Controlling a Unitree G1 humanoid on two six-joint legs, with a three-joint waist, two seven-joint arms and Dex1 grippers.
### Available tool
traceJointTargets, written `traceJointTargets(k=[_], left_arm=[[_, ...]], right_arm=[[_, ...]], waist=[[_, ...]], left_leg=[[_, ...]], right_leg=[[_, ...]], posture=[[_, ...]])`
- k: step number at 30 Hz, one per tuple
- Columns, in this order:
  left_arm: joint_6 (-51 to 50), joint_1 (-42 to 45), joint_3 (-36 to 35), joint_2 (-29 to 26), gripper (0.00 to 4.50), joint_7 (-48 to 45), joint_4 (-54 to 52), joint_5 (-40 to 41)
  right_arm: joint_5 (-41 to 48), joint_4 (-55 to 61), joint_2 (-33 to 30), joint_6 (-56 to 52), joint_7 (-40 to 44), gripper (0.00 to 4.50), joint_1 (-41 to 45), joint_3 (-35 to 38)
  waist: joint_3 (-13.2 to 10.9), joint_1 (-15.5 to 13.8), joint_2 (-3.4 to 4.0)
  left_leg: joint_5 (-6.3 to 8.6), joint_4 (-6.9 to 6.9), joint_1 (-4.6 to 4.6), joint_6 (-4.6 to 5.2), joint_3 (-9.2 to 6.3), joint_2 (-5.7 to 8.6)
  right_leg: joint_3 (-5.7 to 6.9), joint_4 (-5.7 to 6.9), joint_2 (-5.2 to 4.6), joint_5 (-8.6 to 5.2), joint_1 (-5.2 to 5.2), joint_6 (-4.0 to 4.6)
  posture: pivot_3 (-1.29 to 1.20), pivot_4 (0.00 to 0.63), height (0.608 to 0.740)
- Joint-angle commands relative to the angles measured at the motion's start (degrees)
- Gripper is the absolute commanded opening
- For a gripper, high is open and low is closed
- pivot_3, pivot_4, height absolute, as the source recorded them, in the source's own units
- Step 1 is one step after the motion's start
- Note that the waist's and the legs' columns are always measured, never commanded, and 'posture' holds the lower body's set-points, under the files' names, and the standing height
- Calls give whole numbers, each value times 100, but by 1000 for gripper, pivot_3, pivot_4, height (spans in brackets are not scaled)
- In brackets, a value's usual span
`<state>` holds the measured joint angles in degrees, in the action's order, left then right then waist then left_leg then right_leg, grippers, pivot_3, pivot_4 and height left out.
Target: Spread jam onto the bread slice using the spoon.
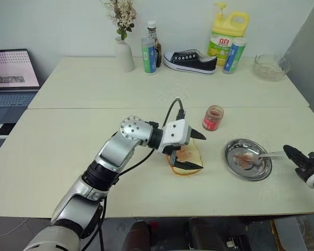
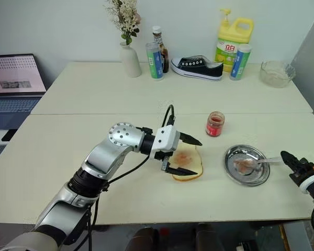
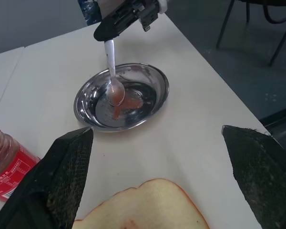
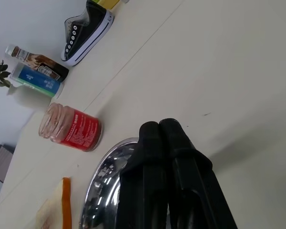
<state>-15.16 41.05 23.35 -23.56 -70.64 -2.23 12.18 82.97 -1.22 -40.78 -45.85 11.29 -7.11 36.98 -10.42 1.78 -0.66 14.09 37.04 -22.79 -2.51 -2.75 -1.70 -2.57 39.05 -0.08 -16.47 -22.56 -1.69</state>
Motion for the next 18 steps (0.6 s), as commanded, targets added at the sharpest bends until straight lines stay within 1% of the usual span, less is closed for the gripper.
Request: traceJointTargets(k=[1, 5, 8, 16, 18], left_arm=[[-2, 53, 0, 37, 4500, 128, -173, -94], [-43, 34, -3, 54, 4500, 169, -203, -119], [-124, -22, -15, 17, 4500, 170, -313, -90], [-213, -50, -79, -63, 4500, 167, -399, -70], [-234, -41, -105, -84, 4500, 166, -403, -49]], right_arm=[[-312, -255, -122, -100, 420, 35, 146, 65], [-530, -488, -87, -224, 619, 35, 329, 87], [-660, -610, -40, -303, 703, 715, 489, 94], [-862, -740, 21, -456, 785, 3500, 636, 267], [-885, -786, -29, -486, 780, 4301, 628, 377]], waist=[[1, -3, 2], [1, 0, 1], [1, 1, 2], [1, -2, 1], [1, -2, 1]], left_leg=[[0, 0, 0, 0, -1, 0], [0, 0, 3, 0, 0, 0], [0, 0, 6, 0, 0, 0], [0, 0, 9, 0, -2, 0], [0, 0, 9, 0, -2, 0]], right_leg=[[1, 0, 0, 0, 0, 0], [-1, 0, 0, 0, 4, 0], [0, 0, 0, 0, 8, -1], [2, -2, -1, 0, 13, -1], [2, -2, -1, 0, 14, -1]], posture=[[0, 150, 740], [0, 150, 740], [0, 150, 740], [0, 150, 740], [0, 150, 740]])
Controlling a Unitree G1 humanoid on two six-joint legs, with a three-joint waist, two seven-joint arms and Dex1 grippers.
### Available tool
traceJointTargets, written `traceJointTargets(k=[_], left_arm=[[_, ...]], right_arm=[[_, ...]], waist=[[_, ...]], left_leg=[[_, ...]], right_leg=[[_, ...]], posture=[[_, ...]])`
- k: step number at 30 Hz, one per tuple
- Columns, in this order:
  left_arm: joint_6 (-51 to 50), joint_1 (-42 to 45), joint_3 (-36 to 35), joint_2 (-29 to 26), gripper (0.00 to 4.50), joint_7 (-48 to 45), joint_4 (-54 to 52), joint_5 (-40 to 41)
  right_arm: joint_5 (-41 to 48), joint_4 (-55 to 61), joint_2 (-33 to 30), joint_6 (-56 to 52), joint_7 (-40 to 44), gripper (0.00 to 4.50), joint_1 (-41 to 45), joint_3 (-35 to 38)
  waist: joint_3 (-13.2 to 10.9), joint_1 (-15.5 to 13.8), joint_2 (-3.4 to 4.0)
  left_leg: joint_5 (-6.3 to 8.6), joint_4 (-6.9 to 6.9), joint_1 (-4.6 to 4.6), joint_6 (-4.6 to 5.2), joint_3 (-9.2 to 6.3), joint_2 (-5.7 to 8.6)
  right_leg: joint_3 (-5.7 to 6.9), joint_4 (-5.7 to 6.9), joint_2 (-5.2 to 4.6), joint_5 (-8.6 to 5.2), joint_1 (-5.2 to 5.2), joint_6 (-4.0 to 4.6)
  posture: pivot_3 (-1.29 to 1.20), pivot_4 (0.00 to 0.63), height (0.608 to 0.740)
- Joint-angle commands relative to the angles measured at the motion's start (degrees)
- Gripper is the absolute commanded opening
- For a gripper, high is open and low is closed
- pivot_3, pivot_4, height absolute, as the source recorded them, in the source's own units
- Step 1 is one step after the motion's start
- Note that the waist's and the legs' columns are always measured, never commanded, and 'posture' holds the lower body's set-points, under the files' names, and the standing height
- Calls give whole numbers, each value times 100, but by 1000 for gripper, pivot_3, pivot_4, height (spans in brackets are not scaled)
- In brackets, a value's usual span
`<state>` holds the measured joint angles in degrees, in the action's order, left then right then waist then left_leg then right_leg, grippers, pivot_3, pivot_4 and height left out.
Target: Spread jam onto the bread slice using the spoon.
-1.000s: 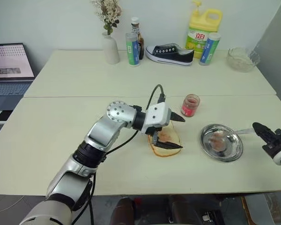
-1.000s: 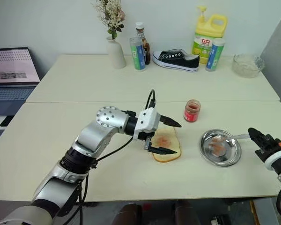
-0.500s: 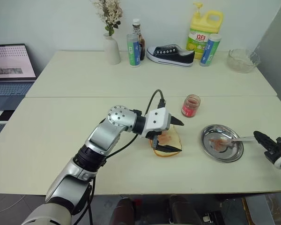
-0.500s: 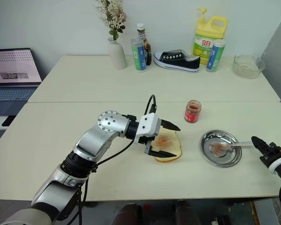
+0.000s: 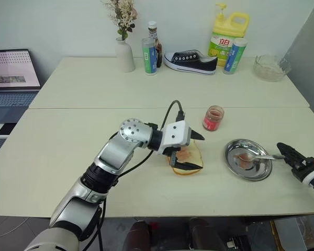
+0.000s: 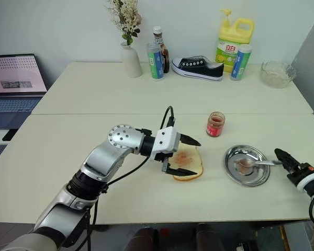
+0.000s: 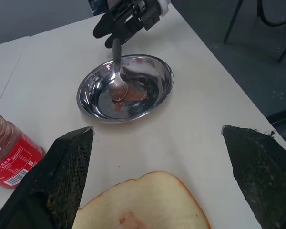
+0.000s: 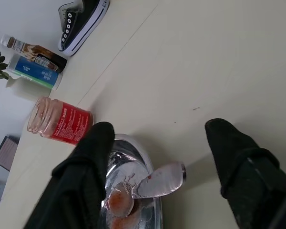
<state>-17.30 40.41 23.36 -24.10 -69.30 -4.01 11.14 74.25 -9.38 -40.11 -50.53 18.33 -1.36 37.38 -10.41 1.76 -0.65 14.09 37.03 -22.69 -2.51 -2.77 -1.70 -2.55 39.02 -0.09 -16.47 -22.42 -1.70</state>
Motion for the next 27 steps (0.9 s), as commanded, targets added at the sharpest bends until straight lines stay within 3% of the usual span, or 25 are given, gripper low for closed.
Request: traceJointTargets(k=[1, 8, 12, 20, 27], left_arm=[[-21, 26, -124, -50, 4500, 25, -217, 65], [25, 13, -306, -274, 4500, -8, -113, 115], [-130, -125, -744, -684, 4500, -90, -174, 383], [-515, -591, -1703, -2161, 4500, -458, -40, 699], [-674, -1101, -2094, -2702, 4500, -491, -345, 880]], right_arm=[[-31, 14, -136, -37, 73, 4476, 33, 400], [-518, -111, -590, -118, 249, 4476, -146, 711], [-1138, 744, -1246, -129, 779, 4476, -512, 497], [-1437, 3727, -2429, -265, 2212, 4476, -770, -513], [-1967, 4161, -2658, -10, 2687, 4476, -258, -1375]], waist=[[0, 0, 0], [0, 1, 0], [3, 32, 17], [-5, 95, 8], [-29, -44, -36]], left_leg=[[0, 0, 0, 0, 0, 0], [0, 0, 2, 0, 1, 0], [0, -4, 6, 0, 6, 0], [0, -7, 22, 0, -10, -14], [1, 3, 3, -2, -7, -1]], right_leg=[[0, 0, 0, 0, 0, 0], [-1, 0, 0, 0, 1, -1], [-7, 0, 0, -12, 0, -19], [5, 0, 16, -17, 10, -26], [13, -13, -11, -16, 9, -28]], posture=[[0, 150, 740], [0, 150, 740], [0, 150, 740], [0, 150, 740], [0, 150, 740]])
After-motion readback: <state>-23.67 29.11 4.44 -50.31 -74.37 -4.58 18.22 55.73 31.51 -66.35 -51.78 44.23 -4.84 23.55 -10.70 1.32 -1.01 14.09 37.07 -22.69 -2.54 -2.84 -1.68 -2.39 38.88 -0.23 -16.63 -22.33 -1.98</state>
